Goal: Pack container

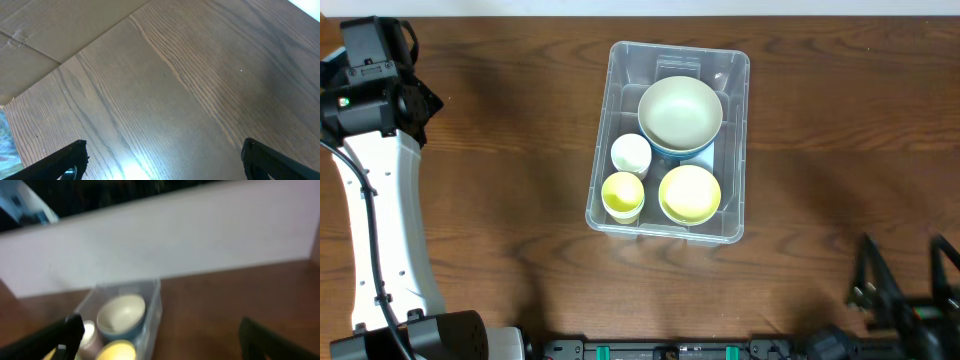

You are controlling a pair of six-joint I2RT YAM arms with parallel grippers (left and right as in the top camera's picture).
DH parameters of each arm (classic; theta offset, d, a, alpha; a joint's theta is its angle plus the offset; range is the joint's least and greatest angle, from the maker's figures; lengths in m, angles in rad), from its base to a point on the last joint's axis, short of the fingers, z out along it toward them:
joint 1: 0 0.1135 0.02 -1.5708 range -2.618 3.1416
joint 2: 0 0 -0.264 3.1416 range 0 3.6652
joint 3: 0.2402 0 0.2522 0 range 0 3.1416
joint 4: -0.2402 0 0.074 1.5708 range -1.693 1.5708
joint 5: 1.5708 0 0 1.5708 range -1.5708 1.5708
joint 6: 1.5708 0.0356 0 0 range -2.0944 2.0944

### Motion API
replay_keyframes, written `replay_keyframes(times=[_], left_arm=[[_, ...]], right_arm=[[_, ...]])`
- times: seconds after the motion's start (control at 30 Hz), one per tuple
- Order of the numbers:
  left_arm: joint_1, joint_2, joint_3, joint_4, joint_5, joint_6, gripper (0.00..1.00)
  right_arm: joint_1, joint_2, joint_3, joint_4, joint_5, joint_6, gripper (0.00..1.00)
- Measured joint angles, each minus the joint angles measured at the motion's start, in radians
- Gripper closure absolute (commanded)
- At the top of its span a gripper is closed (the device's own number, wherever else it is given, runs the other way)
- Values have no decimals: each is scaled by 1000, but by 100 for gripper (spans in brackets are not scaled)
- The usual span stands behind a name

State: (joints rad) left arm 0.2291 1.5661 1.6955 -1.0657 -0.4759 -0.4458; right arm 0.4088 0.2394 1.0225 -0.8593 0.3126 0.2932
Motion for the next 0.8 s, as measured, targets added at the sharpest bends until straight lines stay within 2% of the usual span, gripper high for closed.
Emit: replay_keyframes(times=[0.23,0.3,0.57,0.8], left_arm=[[0,0,0,0,0,0,2],[0,0,0,0,0,0,2],[0,0,0,0,0,0,2],[0,0,0,0,1,0,2]], right_arm=[[-84,-53,-358,527,-133,-146,1],[-106,-76,-437,613,-171,-180,1],[-163,-204,-689,797,-260,-239,1],[-227,-225,-848,950,-293,-250,1]])
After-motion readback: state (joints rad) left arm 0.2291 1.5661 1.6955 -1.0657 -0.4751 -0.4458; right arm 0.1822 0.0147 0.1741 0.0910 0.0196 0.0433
